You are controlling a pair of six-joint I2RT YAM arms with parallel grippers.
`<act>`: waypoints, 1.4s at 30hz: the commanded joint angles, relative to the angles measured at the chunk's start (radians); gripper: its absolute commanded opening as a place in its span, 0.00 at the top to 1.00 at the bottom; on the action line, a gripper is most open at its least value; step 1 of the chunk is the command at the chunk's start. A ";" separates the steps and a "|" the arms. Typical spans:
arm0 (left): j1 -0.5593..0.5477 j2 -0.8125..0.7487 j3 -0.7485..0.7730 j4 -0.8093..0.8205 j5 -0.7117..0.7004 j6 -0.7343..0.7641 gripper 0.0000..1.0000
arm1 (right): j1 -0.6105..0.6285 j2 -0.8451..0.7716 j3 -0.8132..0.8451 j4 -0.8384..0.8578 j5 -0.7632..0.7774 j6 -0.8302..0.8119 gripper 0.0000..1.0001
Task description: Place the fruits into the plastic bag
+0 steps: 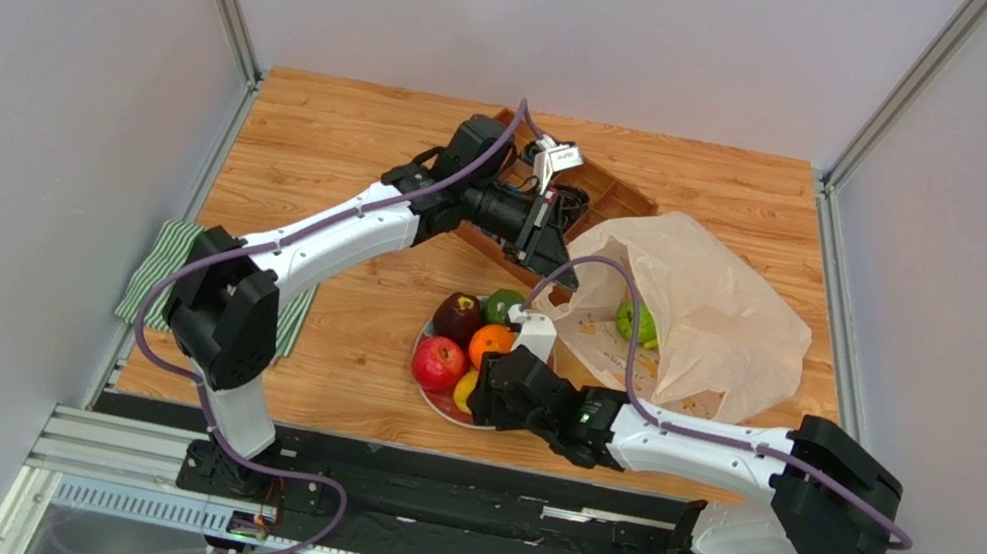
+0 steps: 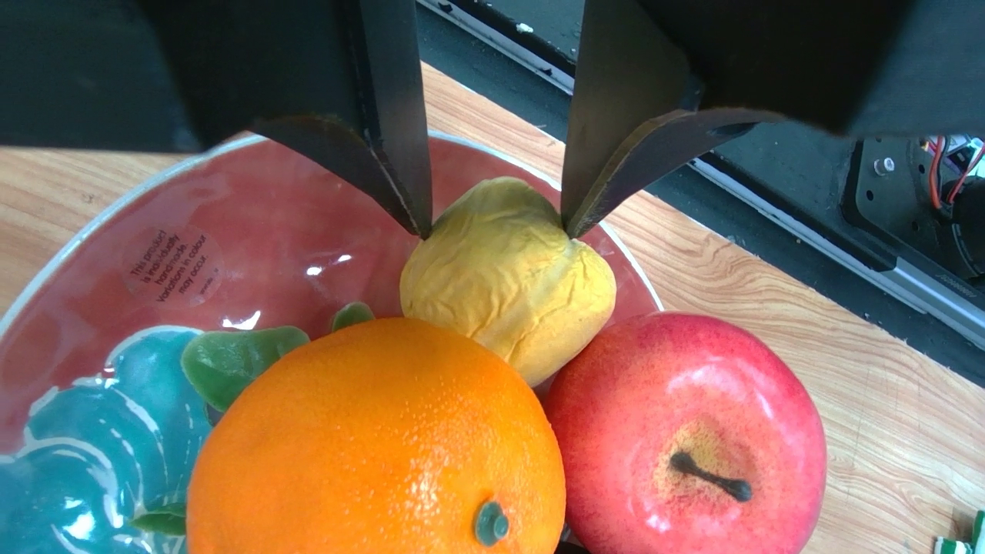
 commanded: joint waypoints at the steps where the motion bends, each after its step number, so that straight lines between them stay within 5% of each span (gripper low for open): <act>1: -0.001 -0.012 0.025 0.015 0.016 0.015 1.00 | 0.018 -0.057 0.010 0.006 0.072 -0.009 0.66; 16: -0.001 -0.008 0.022 0.017 0.014 0.014 1.00 | 0.064 -0.132 -0.028 -0.007 0.149 -0.052 0.73; 19: -0.002 -0.008 0.022 0.017 0.014 0.012 1.00 | 0.062 -0.103 0.000 -0.026 0.139 -0.039 0.65; 23: -0.001 -0.009 0.024 0.017 0.014 0.011 1.00 | 0.062 -0.092 0.001 0.029 0.115 -0.045 0.34; 26: -0.001 -0.012 0.024 0.017 0.014 0.012 1.00 | 0.062 -0.071 0.033 0.025 0.127 -0.064 0.26; 42: -0.002 -0.022 0.025 0.018 0.020 0.009 1.00 | 0.062 0.063 0.129 -0.066 0.167 -0.041 0.24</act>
